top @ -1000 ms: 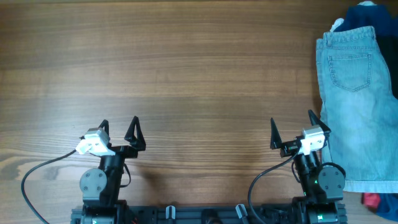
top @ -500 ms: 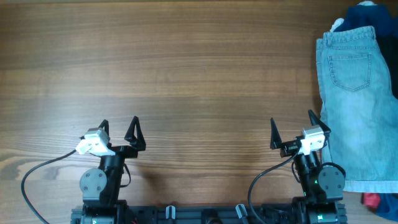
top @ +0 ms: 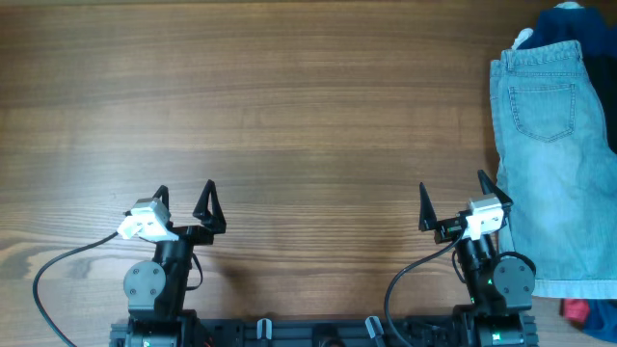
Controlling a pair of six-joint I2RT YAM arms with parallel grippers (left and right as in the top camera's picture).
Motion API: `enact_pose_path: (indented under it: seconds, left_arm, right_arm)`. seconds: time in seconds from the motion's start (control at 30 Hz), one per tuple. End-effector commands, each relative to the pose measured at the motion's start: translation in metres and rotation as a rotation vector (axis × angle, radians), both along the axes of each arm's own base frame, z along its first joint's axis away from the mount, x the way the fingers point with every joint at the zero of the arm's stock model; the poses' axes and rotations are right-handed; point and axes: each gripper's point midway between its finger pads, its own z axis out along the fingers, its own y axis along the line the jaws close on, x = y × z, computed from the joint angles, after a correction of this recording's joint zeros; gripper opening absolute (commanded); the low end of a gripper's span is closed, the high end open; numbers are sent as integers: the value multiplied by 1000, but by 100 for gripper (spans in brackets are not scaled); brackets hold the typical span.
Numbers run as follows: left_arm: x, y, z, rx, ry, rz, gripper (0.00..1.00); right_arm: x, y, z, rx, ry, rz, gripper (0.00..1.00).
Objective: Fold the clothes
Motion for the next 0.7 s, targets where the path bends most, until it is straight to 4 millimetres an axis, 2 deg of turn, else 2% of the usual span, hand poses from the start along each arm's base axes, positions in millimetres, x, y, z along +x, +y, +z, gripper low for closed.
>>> enact_pose_path:
  seconds: [0.0,0.1,0.17,0.23,0.3,0.37,0.4,0.43,0.5,0.6,0.67]
  left_arm:
    - [0,3,-3,13,0,14,100]
    - [0,3,-3,13,0,14,100]
    - [0,3,-3,13,0,14,100]
    - [0,3,-3,13,0,14,100]
    - [0,3,-3,13,0,14,100]
    - [0,3,-3,13,0,14,100]
    - [0,3,-3,13,0,14,100]
    - [0,3,-3,13,0,14,100]
    - [0,3,-3,13,0,14,100]
    - [0,3,-3,13,0,14,100]
    - [0,3,-3,13,0,14,100]
  right_arm:
    - [-1,4,5,2,-22,27,100]
    - [-2,7,7,3,-29,47,100]
    - [-7,25,8,1,-34,154,100]
    - [-20,54,8,-1,-34,340,100]
    - [-47,89,11,-10,-52,592,100]
    - [-85,118,10,-22,-60,873,100]
    - [-98,125,10,-25,-60,962,100]
    - [-111,130,10,-30,-65,1040,100]
    - [-123,134,15,-56,-105,1110,100]
    - [-123,132,41,-48,-195,1082,100]
    - [-114,125,68,7,-266,988,100]
